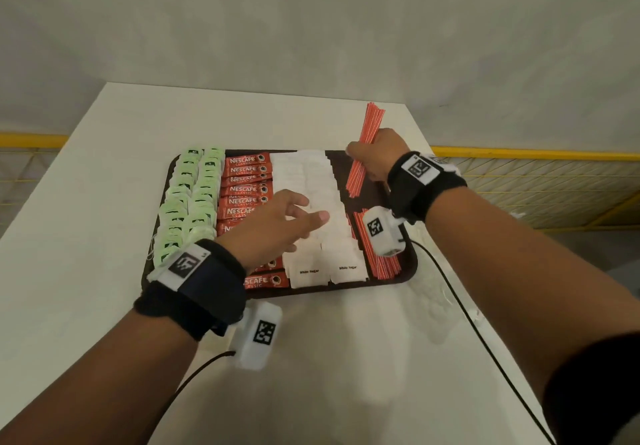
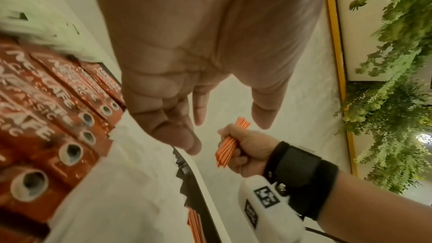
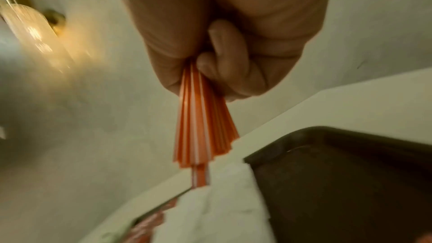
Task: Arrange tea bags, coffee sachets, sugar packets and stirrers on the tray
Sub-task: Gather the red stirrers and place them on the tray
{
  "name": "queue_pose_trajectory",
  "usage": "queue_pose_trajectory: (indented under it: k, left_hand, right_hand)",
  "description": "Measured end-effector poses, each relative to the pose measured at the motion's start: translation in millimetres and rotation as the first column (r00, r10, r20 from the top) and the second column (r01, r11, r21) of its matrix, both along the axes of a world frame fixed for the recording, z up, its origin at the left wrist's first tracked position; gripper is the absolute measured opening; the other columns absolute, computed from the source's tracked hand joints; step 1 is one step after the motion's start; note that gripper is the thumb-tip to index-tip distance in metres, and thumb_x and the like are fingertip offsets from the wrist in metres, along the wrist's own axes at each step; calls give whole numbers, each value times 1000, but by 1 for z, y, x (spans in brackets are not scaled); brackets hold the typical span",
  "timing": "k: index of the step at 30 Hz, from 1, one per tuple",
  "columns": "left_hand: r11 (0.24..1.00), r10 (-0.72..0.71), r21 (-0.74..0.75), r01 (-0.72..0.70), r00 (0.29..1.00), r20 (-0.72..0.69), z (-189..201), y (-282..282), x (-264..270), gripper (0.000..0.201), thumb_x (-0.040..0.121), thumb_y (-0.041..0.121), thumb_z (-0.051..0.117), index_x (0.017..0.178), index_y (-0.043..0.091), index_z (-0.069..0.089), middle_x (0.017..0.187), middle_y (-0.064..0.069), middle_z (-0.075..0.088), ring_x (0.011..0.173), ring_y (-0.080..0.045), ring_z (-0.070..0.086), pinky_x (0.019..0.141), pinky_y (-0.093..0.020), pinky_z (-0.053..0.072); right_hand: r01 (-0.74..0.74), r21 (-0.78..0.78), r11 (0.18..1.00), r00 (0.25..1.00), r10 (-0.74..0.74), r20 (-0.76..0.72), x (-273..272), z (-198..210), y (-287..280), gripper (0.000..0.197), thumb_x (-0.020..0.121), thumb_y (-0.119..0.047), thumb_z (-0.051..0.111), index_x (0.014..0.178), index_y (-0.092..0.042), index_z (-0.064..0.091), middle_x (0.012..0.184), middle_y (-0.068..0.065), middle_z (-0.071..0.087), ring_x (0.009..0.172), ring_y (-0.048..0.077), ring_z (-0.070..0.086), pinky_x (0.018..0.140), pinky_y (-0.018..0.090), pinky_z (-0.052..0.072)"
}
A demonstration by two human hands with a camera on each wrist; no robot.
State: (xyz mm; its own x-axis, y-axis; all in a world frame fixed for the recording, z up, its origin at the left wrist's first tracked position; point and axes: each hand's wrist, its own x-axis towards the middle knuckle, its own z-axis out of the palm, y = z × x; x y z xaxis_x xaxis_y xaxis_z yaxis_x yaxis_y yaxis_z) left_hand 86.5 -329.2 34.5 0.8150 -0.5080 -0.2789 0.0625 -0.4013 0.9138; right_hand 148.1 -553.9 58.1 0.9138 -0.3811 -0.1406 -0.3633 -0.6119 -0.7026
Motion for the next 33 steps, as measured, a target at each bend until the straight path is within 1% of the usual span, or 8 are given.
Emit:
queue_pose_trajectory:
  k: [2,5,11,16,20,25,29,33]
  left_hand:
    - [1000,20,11,-21,999,35,1,7,1,45,92,49,59,128,25,47,110,8,62,92,-6,64,70,-21,51]
    - [999,23,21,-25,997,76,1,16,2,42,92,48,57,128,28,48,108,12,63,96,-8,66,81,-30,57]
    - [1000,22,-10,-22,996,91,-3,27,-1,36,90,47,59,123,34,51,108,13,62,92,-5,67,79,-30,59]
    - [1000,20,-21,-18,996,91,-5,27,-1,35,91,45,59,123,33,51,110,12,61,90,-4,66,71,-21,57]
    - [1000,26,-10,-25,995,92,-5,26,1,34,92,45,58,123,34,50,109,13,61,90,-4,66,72,-23,57]
    - [999,31,18,-33,994,105,-6,25,3,33,92,45,58,122,34,51,108,13,61,91,-6,67,75,-27,57]
    - [999,40,32,-44,992,117,-6,23,2,30,93,43,59,121,32,52,107,12,62,90,-6,67,78,-31,58]
    - [998,51,23,-54,993,109,-9,24,-2,27,93,41,59,118,31,54,106,11,62,87,-5,67,77,-27,56]
  right_hand:
    - [14,-158,987,996,-28,-86,19,-8,-12,29,88,-33,62,97,-6,59,88,11,63,70,24,60,61,31,49]
    - [18,-251,968,981,-66,-184,39,-28,-27,37,89,-37,62,107,-5,58,96,11,62,86,30,63,76,35,52]
    - [-119,-373,920,949,-5,-314,55,-58,-28,30,89,-36,62,89,-7,53,77,6,56,74,26,56,66,31,45]
    - [-235,-427,873,915,51,-399,62,-70,-23,31,89,-39,60,94,-9,57,99,12,67,78,28,60,73,34,51]
    - [-239,-427,872,914,54,-402,63,-74,-23,50,88,-47,62,116,-6,57,110,11,64,96,32,62,79,35,49]
    - [-248,-425,871,916,68,-396,61,-74,-23,56,86,-52,63,121,-8,55,111,11,65,95,31,63,82,36,51]
    - [-272,-432,860,914,91,-395,58,-72,-23,54,85,-55,62,113,-10,57,101,9,65,85,28,63,75,34,50]
    - [-253,-447,858,925,79,-371,54,-72,-26,60,84,-58,60,122,-11,56,110,9,65,93,29,63,74,32,47]
